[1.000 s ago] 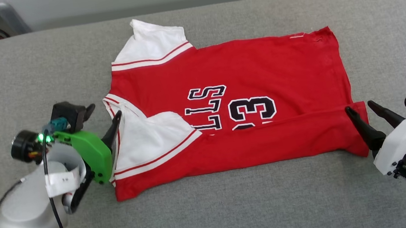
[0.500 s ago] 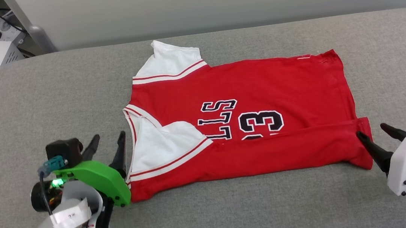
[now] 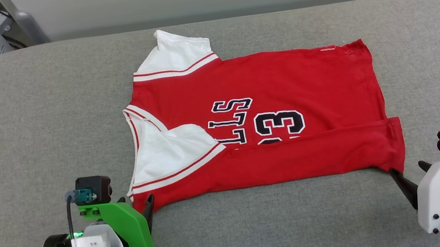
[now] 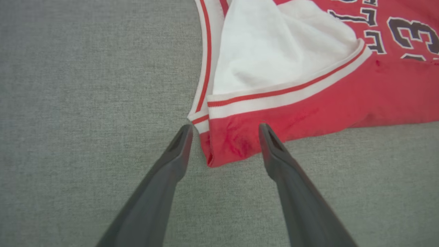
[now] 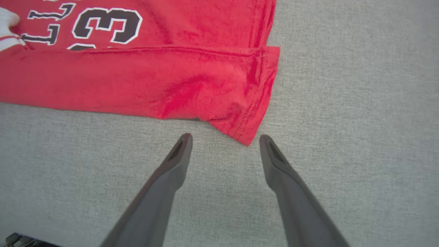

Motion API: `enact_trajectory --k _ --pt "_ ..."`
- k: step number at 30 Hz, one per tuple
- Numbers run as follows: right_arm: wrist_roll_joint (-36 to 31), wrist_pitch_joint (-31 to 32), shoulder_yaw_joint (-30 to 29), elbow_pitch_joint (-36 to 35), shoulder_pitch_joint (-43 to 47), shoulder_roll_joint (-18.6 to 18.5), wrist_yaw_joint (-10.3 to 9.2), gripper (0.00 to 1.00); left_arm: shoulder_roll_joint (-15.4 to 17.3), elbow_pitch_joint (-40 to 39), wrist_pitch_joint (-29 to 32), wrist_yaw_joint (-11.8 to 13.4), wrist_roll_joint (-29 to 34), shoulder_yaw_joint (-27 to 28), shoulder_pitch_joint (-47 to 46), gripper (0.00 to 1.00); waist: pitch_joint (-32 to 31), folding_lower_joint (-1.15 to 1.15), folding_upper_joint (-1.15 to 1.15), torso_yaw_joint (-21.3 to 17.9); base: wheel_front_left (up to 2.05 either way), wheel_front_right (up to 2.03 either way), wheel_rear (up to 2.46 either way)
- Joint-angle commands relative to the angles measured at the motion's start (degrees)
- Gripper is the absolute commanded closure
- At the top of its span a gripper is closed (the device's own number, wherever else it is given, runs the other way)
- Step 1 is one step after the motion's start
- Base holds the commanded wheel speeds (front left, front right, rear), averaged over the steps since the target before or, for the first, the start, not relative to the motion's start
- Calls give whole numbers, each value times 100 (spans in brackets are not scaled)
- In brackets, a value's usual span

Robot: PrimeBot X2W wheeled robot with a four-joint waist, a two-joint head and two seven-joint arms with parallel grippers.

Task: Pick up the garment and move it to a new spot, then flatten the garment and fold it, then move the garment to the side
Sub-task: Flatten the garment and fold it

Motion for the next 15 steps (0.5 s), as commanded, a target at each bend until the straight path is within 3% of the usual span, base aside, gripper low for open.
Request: enact_trajectory --k 1,10,15 --pt "-35 40 -31 -76 77 41 -5 0 16 46 22 88 2 9 85 0 86 0 0 -69 0 0 0" --pt "-59 7 76 -296 43 11 -5 0 -39 403 54 152 -62 49 70 0 381 0 0 -193 0 0 0" --pt "-28 -57 63 -311 3 -42 -5 0 -131 727 157 -71 -133 -22 23 0 545 0 0 -203 0 0 0"
